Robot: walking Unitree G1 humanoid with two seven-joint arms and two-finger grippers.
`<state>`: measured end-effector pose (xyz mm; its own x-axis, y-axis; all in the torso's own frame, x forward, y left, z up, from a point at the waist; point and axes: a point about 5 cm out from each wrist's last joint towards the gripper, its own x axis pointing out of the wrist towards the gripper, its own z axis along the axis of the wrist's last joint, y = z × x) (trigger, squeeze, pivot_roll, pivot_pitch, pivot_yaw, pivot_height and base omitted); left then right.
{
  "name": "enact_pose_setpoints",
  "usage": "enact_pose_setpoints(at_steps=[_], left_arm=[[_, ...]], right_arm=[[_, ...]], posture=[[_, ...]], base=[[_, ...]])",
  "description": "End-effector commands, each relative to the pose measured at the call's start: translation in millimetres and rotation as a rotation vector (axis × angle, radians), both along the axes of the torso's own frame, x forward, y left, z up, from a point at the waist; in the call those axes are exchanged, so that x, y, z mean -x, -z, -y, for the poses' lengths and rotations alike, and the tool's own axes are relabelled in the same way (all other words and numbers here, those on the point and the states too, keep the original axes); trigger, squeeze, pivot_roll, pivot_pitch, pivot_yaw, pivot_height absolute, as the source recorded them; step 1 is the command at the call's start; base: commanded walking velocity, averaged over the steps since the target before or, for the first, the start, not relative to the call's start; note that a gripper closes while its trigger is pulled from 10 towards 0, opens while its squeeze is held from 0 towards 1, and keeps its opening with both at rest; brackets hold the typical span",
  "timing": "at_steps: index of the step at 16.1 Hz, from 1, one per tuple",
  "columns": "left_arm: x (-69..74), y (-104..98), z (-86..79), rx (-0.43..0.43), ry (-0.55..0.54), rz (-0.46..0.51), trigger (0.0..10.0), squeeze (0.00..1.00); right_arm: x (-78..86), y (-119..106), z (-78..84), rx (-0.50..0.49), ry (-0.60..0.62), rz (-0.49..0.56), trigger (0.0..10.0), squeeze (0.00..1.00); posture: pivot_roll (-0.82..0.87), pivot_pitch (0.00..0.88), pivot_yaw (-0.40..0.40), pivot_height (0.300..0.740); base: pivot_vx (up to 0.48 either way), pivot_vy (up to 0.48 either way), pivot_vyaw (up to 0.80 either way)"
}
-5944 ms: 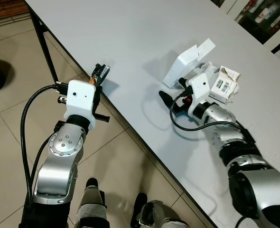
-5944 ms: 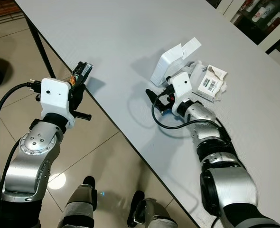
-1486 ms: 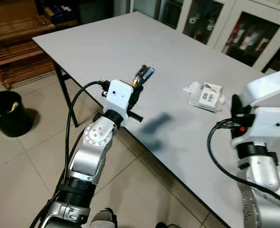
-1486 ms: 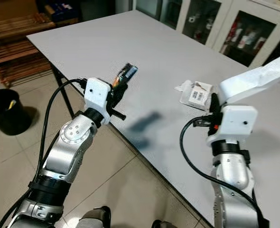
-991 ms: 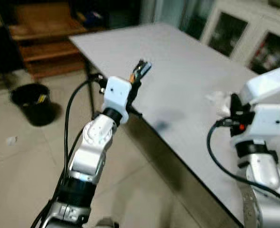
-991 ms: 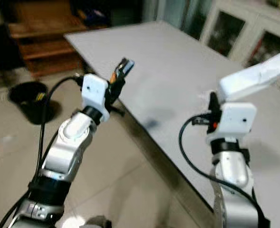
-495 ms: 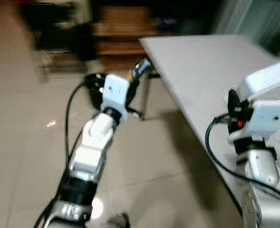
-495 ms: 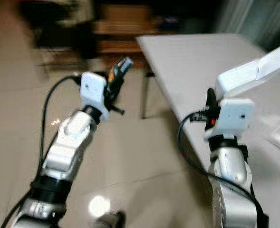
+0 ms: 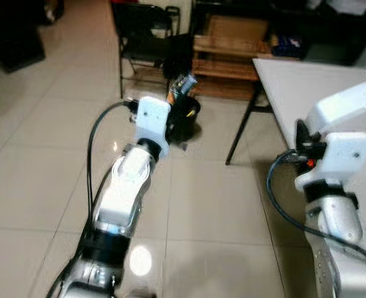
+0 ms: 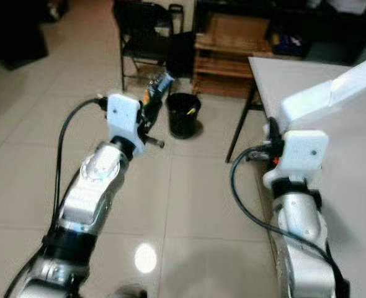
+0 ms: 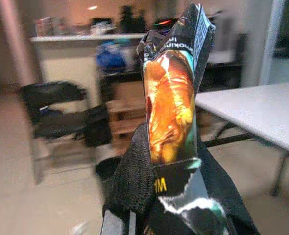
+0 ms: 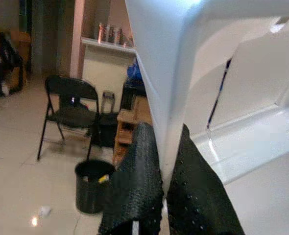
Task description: Picking trash to rubbish bin
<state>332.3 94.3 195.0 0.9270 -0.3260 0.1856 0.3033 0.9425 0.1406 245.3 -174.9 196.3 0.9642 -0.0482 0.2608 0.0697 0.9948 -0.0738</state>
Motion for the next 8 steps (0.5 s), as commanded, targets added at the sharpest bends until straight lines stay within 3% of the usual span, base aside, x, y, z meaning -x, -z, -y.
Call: enact_pose_setpoints(at_steps=[1, 2, 6, 8], left_arm=[[-1.7, 1.1, -6.1, -0.002, -0.044, 0.001, 10.0, 0.0], [-2.9, 12.0, -13.2, -0.014, -0.068, -0.029, 10.0, 0.0], [-3.5, 27.9, -0.8, -0.005, 0.019, -0.073, 10.0, 0.0], [-6.0, 37.7, -2.4, -0.007, -0.008, -0.094, 10.0, 0.0]], right_arm=[[1.7, -1.8, 2.5, 0.001, 0.008, 0.004, 10.0, 0.0], [2.2, 0.4, 3.5, -0.004, 0.017, -0.001, 10.0, 0.0], [1.7, 9.1, 4.8, -0.02, 0.033, -0.018, 10.0, 0.0], [2.3, 16.1, 9.5, -0.012, 0.071, -0.024, 10.0, 0.0]], posture=[[0.19, 0.095, -0.078, 0.74], [0.19, 0.096, -0.076, 0.74], [0.18, 0.082, -0.078, 0.74], [0.18, 0.077, -0.077, 0.74]], base=[[0.0, 0.0, 0.79], [0.0, 0.0, 0.0], [0.0, 0.0, 0.0], [0.0, 0.0, 0.0]])
